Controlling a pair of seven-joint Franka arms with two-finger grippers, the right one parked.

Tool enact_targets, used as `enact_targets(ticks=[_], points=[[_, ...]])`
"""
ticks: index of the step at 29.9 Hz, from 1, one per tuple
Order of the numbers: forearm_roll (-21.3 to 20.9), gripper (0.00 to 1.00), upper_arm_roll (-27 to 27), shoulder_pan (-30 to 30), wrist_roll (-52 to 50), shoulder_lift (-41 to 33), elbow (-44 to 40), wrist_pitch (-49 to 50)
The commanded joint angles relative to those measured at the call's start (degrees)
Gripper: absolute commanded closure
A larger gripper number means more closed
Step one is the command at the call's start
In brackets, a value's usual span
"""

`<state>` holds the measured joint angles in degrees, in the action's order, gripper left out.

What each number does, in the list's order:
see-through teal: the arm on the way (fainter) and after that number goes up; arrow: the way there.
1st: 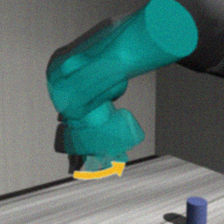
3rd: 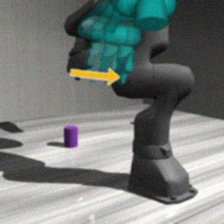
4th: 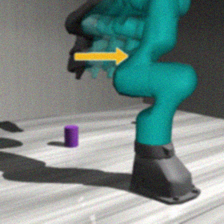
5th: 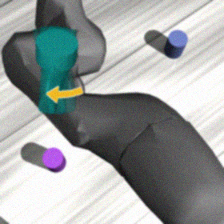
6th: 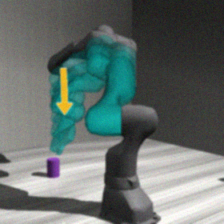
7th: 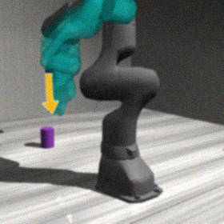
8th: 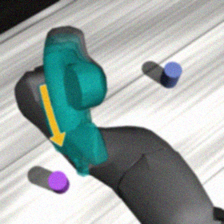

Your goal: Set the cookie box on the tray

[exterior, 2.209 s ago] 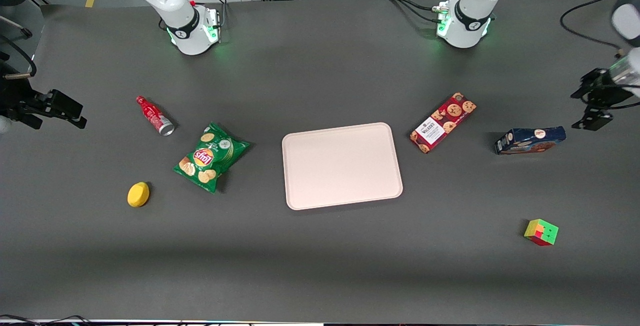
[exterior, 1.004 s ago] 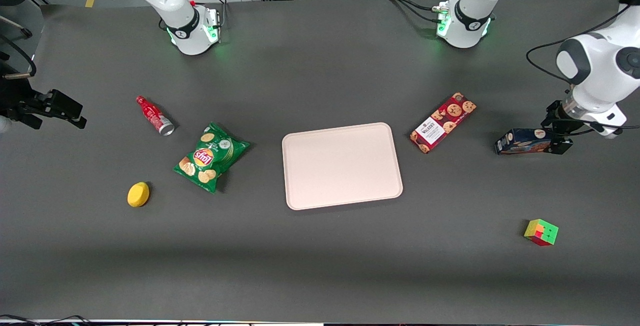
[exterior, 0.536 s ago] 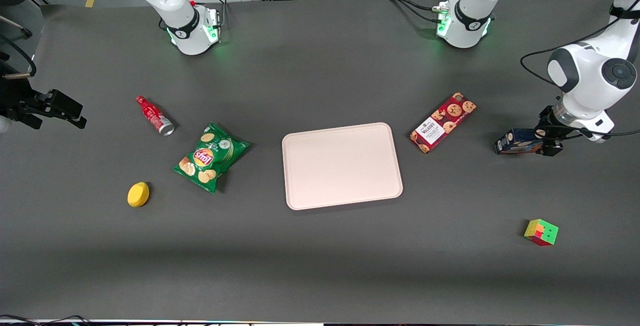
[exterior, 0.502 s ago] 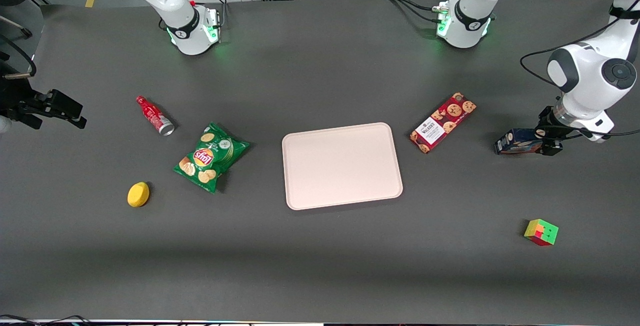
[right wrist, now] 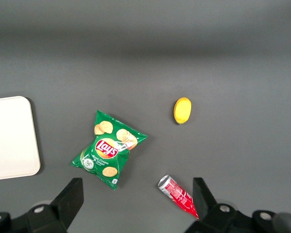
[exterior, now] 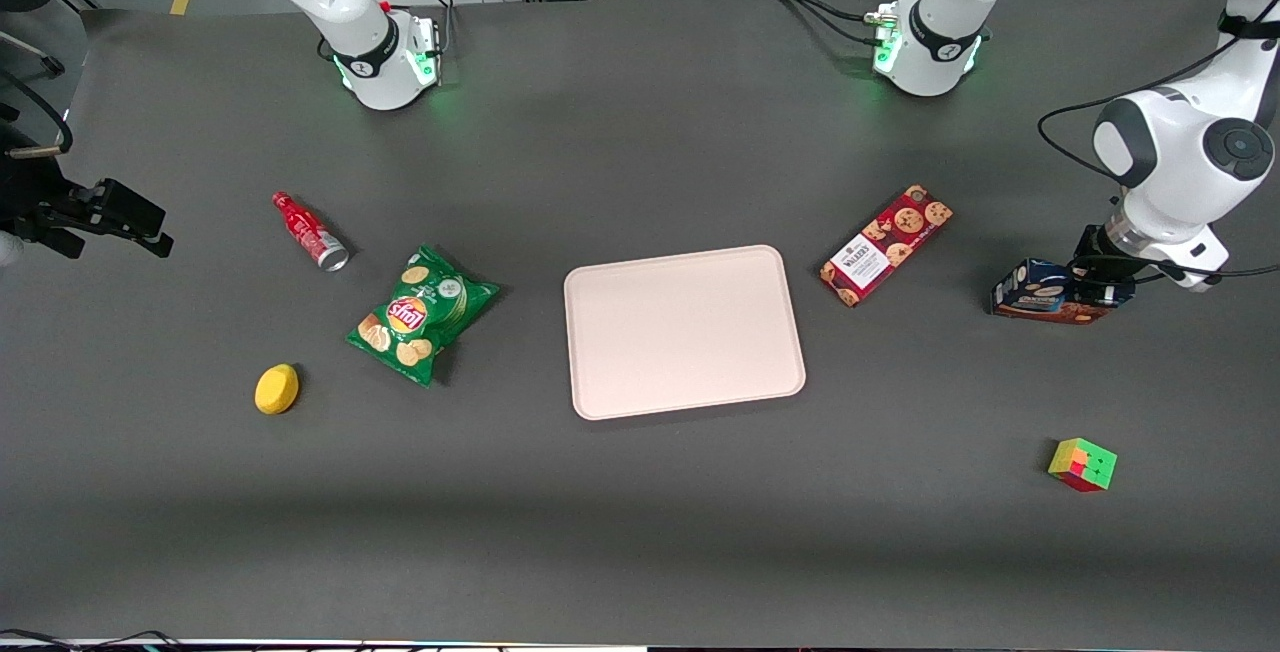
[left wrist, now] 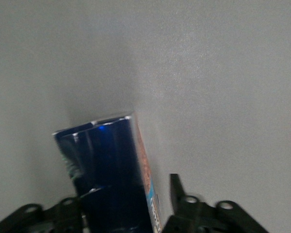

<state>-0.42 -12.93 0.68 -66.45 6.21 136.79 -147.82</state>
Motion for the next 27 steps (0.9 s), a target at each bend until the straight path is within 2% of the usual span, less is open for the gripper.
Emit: enact_targets(ticks=[1, 9, 13, 21, 27], points=[[0.06, 1.00, 3.17, 0.38, 2.89, -4.54, -11.61, 19.72], [-0.02, 1.00, 9.76, 0.55, 16.07, -5.33, -34.02, 49.52], [-0.02, 1.00, 14.50, 0.90, 22.84, -4.36, -43.61, 59.64], [1.38, 1.00, 25.66, 1.52, 24.00, -2.52, -53.20, 66.43], [7.53, 1.00, 30.68, 3.27, 24.79, 1.07, -53.38, 64.50]])
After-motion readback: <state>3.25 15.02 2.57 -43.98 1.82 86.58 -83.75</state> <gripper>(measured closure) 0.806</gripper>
